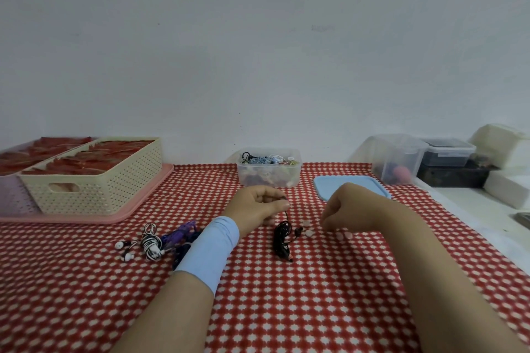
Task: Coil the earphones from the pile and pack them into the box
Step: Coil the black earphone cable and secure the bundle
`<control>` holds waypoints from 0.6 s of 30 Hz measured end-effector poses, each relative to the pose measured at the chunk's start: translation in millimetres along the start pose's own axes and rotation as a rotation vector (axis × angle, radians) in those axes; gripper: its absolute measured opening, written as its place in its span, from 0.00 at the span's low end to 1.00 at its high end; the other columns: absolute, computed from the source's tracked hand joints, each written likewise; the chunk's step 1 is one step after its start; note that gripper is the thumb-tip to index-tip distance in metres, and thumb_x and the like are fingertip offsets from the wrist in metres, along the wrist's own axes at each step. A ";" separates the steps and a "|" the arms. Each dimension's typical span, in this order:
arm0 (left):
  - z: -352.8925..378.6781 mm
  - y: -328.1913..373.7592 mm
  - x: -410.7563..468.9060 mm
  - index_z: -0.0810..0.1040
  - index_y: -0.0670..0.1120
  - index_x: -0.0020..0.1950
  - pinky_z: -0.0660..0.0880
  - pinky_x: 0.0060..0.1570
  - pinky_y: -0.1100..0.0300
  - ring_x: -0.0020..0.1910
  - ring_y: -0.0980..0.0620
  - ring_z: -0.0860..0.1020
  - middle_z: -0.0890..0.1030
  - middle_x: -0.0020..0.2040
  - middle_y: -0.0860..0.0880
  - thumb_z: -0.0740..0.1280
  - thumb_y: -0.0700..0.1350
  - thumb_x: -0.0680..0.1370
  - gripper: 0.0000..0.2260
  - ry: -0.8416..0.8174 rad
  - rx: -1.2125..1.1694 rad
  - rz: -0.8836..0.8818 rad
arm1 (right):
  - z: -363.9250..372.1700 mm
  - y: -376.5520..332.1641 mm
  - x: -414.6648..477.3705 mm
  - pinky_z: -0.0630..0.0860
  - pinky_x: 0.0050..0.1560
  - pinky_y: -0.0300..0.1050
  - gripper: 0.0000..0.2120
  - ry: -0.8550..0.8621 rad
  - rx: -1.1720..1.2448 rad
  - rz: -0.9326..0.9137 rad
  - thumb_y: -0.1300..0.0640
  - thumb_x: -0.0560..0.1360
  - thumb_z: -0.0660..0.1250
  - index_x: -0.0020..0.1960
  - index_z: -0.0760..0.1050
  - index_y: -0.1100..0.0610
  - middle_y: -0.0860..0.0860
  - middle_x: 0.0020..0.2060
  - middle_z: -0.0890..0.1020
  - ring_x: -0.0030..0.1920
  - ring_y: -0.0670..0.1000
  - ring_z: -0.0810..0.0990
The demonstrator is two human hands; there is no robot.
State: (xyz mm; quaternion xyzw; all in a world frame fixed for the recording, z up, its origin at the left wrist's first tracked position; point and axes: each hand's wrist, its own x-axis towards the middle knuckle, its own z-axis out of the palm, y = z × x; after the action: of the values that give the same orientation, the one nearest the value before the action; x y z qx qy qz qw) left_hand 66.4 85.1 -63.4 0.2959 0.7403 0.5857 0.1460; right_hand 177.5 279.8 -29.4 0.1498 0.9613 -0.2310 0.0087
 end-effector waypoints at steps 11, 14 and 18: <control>-2.7 -7.9 4.9 0.84 0.54 0.50 0.74 0.52 0.63 0.48 0.60 0.79 0.83 0.48 0.58 0.72 0.53 0.75 0.06 0.059 0.520 0.020 | 25.4 -12.7 13.8 0.75 0.33 0.34 0.05 0.207 0.299 -0.099 0.55 0.75 0.74 0.42 0.84 0.47 0.44 0.37 0.86 0.27 0.42 0.78; 0.2 -7.3 5.0 0.82 0.55 0.58 0.71 0.53 0.63 0.52 0.59 0.77 0.81 0.53 0.58 0.68 0.54 0.77 0.11 0.073 0.656 0.057 | 26.1 -11.4 15.1 0.77 0.34 0.34 0.02 0.243 0.328 -0.091 0.55 0.75 0.75 0.44 0.86 0.49 0.44 0.37 0.86 0.26 0.41 0.77; 10.8 3.0 1.8 0.84 0.53 0.47 0.72 0.56 0.55 0.54 0.53 0.74 0.80 0.50 0.55 0.62 0.54 0.79 0.12 0.130 0.714 0.239 | 26.4 -10.2 15.8 0.74 0.31 0.31 0.01 0.260 0.371 -0.083 0.55 0.75 0.75 0.45 0.86 0.51 0.44 0.33 0.86 0.24 0.40 0.75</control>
State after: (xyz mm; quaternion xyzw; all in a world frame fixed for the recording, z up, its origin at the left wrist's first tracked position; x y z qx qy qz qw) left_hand 71.8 95.0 -63.2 0.3747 0.8657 0.3213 -0.0830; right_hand 158.1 263.8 -49.9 0.1378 0.9007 -0.3828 -0.1522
